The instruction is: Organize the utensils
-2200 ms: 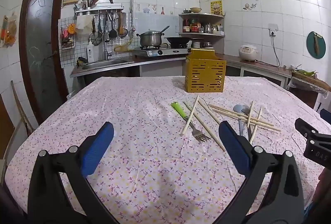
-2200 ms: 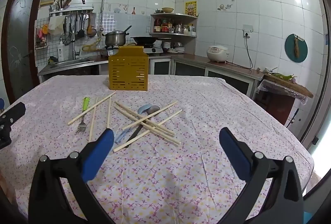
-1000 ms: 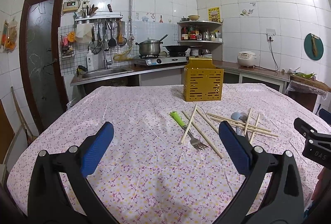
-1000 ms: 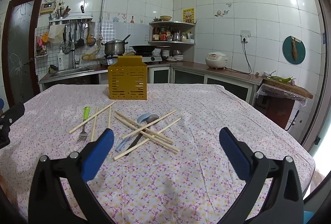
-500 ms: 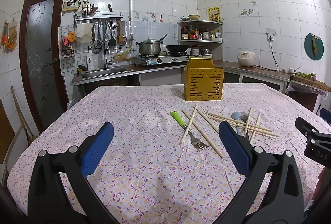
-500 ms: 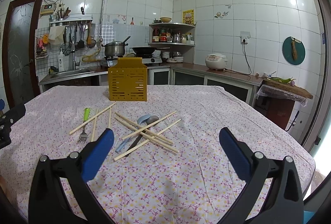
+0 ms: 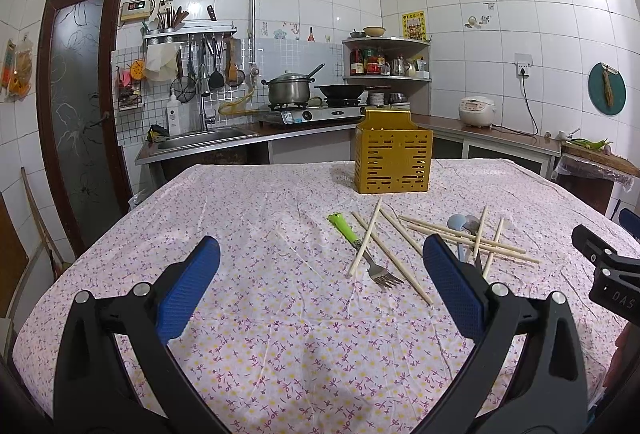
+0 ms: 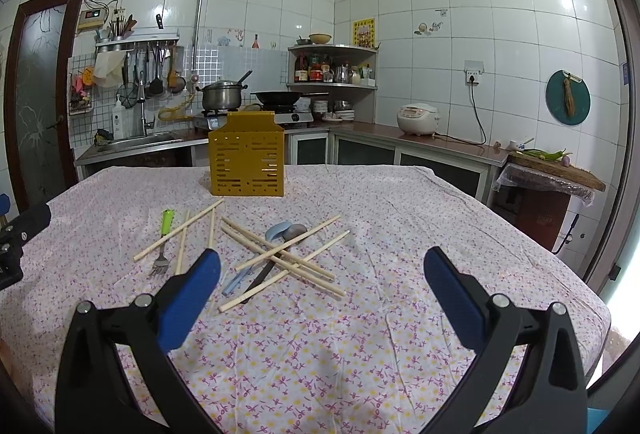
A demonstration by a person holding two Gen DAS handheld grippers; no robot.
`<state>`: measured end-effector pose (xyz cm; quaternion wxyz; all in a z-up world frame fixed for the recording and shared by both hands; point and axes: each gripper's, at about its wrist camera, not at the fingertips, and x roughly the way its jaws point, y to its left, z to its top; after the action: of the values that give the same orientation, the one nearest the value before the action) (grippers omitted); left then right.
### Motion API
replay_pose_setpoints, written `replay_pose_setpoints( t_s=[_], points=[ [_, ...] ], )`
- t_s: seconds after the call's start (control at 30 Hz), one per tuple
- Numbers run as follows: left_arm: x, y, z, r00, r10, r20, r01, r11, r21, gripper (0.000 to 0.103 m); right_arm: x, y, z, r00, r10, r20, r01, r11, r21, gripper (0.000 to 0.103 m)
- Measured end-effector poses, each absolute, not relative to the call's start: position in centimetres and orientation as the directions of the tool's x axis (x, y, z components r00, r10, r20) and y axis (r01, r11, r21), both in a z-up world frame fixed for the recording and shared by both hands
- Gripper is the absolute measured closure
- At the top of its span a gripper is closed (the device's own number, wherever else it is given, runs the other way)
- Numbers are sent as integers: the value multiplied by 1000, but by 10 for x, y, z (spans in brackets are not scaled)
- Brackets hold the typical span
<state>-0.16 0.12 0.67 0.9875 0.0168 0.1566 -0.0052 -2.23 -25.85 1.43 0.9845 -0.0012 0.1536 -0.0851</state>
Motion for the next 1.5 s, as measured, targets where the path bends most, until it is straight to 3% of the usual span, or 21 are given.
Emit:
replay_pose_setpoints(
  t_s=[0.63,0.87,1.3,1.5],
  points=[
    [9,-1,2,943,-4,-333,19,999,39,5,-15,-258,11,934,-168,-317,167,986,-29,4],
    [35,1,5,914,-8,-405,21,999,27,5,2,-262,15,929,-153,-338,152,988,-30,4],
    [132,-2,4,817,-51,-574,65,998,4,5,103,-296,16,828,-153,-539,198,980,25,4],
    [171,-9,-9,779,-78,-622,108,994,11,5,145,-295,5,769,-248,-589,254,964,-74,4]
  ],
)
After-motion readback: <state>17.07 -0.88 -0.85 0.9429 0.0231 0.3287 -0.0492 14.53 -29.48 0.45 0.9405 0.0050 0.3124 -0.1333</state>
